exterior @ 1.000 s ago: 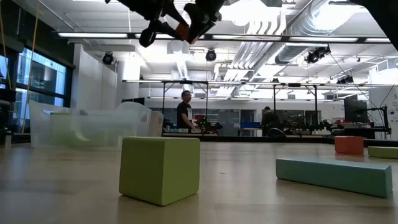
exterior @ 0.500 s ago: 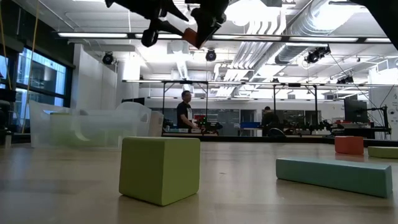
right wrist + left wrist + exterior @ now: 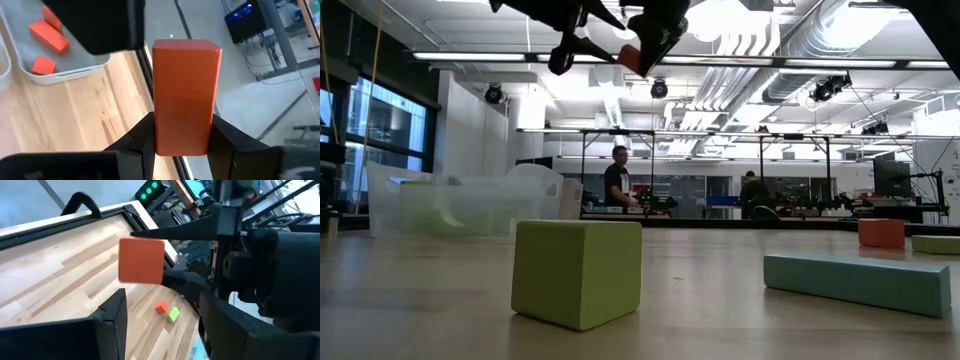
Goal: Sort & place blocks by color
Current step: Put the orange block into the gray bin
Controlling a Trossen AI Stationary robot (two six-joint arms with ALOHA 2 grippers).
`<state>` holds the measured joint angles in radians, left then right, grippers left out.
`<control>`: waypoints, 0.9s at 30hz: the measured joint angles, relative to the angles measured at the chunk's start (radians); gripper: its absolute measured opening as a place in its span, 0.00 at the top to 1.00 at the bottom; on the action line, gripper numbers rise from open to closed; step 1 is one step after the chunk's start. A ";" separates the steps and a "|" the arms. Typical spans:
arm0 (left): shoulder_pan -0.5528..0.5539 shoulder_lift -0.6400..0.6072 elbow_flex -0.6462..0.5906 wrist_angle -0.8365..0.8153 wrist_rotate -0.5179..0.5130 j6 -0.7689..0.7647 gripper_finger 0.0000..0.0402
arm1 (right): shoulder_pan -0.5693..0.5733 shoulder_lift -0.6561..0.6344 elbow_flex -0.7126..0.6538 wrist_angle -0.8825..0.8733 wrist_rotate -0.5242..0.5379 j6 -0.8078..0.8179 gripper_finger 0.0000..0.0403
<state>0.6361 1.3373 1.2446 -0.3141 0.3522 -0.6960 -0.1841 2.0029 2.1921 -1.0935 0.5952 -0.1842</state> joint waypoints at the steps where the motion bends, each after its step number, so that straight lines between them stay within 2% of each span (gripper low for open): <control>1: 0.001 0.000 0.000 0.000 0.001 -0.008 0.56 | 0.000 0.000 0.000 -0.005 0.008 0.007 0.73; 13: 0.046 0.000 0.000 -0.003 0.013 -0.010 0.56 | 0.033 0.000 0.000 -0.004 -0.001 0.001 0.73; 19: 0.050 0.000 0.002 -0.002 0.027 -0.011 0.56 | 0.050 0.000 0.000 0.083 -0.003 -0.042 0.73; 27: 0.045 0.000 0.002 -0.003 0.025 -0.008 0.57 | 0.046 0.000 0.000 0.093 -0.008 -0.016 0.73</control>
<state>0.6807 1.3369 1.2461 -0.3176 0.3775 -0.7044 -0.1383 2.0033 2.1918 -1.0010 0.5868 -0.1999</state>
